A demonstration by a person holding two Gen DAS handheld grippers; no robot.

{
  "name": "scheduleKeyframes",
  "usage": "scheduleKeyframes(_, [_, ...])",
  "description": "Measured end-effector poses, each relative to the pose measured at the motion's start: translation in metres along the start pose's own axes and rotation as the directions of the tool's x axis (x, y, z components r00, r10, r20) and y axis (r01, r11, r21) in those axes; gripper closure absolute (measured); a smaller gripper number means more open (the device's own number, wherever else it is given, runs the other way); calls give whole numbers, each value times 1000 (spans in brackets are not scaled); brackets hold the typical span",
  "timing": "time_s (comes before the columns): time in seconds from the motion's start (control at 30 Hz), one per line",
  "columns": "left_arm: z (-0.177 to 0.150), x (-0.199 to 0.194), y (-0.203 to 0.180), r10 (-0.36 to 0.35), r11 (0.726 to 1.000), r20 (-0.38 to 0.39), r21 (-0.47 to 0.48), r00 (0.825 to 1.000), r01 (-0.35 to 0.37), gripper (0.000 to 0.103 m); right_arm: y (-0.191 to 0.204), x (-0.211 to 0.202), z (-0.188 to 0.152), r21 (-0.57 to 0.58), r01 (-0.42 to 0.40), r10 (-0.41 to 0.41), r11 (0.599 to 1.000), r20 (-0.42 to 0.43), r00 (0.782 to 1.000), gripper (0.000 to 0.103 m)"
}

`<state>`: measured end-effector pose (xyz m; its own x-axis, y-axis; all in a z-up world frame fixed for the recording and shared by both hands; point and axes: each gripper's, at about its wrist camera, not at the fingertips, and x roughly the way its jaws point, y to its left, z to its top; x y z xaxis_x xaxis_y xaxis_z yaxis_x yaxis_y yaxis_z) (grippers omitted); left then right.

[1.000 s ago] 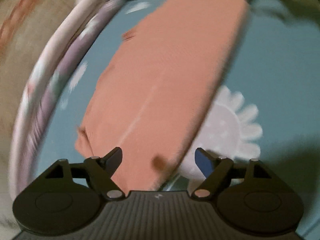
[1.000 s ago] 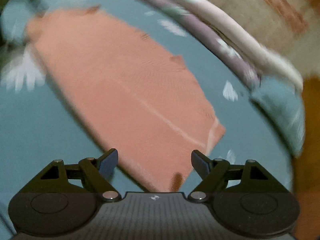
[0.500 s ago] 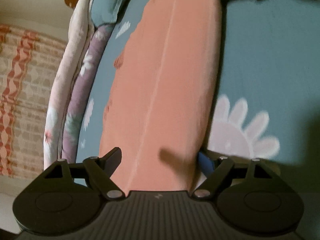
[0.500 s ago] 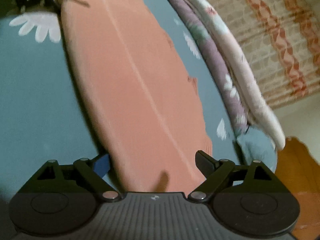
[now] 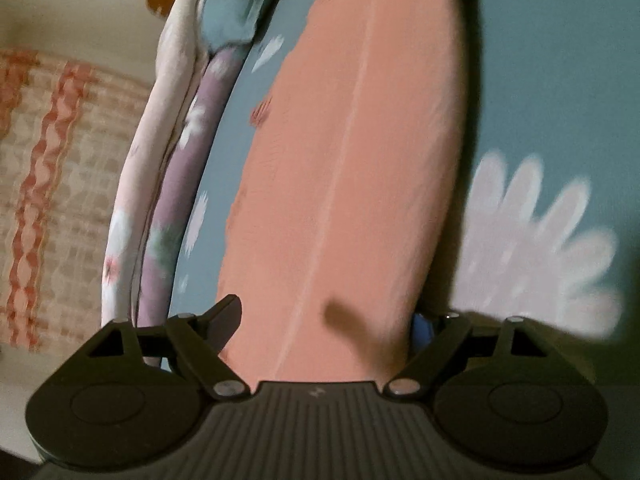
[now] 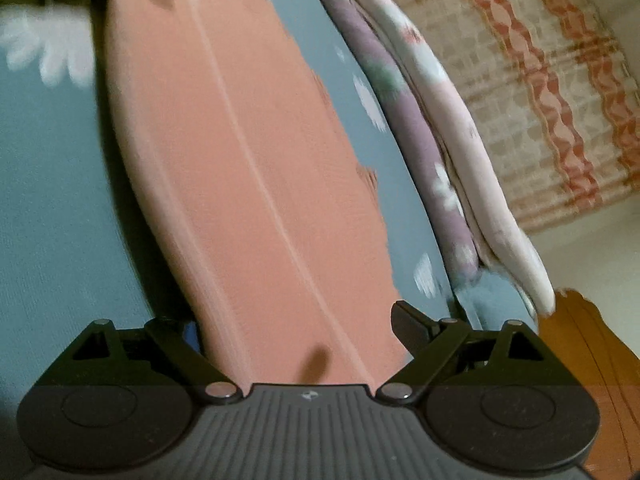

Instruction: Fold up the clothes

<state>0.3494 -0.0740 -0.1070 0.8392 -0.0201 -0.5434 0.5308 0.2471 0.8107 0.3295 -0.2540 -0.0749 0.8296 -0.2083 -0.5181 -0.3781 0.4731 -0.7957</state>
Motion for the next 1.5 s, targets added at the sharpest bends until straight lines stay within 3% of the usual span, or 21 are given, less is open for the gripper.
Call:
scheduleKeyframes(0.13, [5,8,2,16,1000,-8,25,1000,-16,17,-5,5,-6,36,12,-11,999,-33,999,11])
scheduleKeyframes(0.33, [34,20,-5,45,995,52,89,998,-49,18,10,14,33,42,-1,-1,999,54,999,11])
scheduleKeyframes(0.63, [6,26,0,73,992,15,106,997,-75,18,9,19,16,-7,27,-27,1000,33,999,11])
scheduleKeyframes(0.73, [7,28,-12,58,988,14,139,998,-60,34,10,21,8,-32,47,-46,998,15,999,12])
scheduleKeyframes(0.77, [7,29,-15,53,987,13,150,999,-54,46,10,22,6,-41,53,-53,998,9,999,12])
scheduleKeyframes(0.8, [7,29,-19,48,986,12,161,999,-49,65,11,22,3,-49,59,-59,997,3,998,20])
scheduleKeyframes(0.83, [8,30,-23,43,984,12,172,999,-44,75,13,22,3,-59,59,-59,997,0,998,32])
scheduleKeyframes(0.87, [8,31,-27,38,982,11,183,999,-39,95,19,22,4,-65,46,-47,997,-2,999,40])
scheduleKeyframes(0.93, [8,31,-34,49,981,8,188,999,-50,100,35,20,2,-82,24,-25,996,-5,1000,81])
scheduleKeyframes(0.97, [8,30,-37,75,982,5,175,997,-75,100,41,20,1,-91,30,-31,995,-4,1000,85])
scheduleKeyframes(1.03, [8,29,-36,76,984,-1,160,997,-74,100,51,21,1,-105,66,-66,992,-2,998,87])
scheduleKeyframes(1.5, [13,25,-24,16,999,-48,44,999,-14,97,39,25,7,-82,16,-18,996,-24,1000,89])
